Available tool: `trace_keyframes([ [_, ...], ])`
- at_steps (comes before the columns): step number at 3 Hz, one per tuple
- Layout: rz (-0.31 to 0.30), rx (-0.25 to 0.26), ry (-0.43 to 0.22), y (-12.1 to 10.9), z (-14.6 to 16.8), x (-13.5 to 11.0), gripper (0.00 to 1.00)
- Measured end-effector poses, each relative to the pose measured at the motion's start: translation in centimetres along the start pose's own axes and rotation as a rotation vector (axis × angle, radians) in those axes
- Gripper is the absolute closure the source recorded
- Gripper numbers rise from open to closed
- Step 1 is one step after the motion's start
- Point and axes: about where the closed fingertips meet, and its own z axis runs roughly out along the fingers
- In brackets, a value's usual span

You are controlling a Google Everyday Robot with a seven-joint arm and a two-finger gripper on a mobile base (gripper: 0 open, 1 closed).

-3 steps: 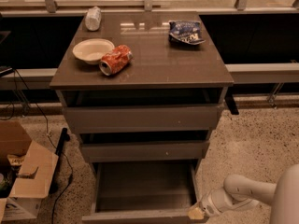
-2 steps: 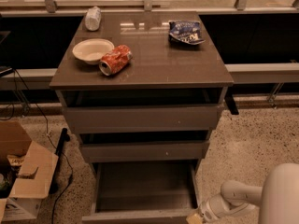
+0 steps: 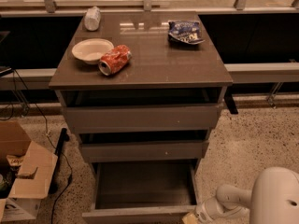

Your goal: Close bottom drawer

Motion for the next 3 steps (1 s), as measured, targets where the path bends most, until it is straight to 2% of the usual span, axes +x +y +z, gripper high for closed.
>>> trace_keyframes([
  [1, 0.000, 0.000, 0.000, 0.0, 0.0, 0.0, 1.00],
  [2, -0.039, 0.024, -0.052, -1.4, 1.3, -3.5, 1.00],
  [3, -0.039, 0.024, -0.052, -1.5, 1.3, -3.5, 1.00],
])
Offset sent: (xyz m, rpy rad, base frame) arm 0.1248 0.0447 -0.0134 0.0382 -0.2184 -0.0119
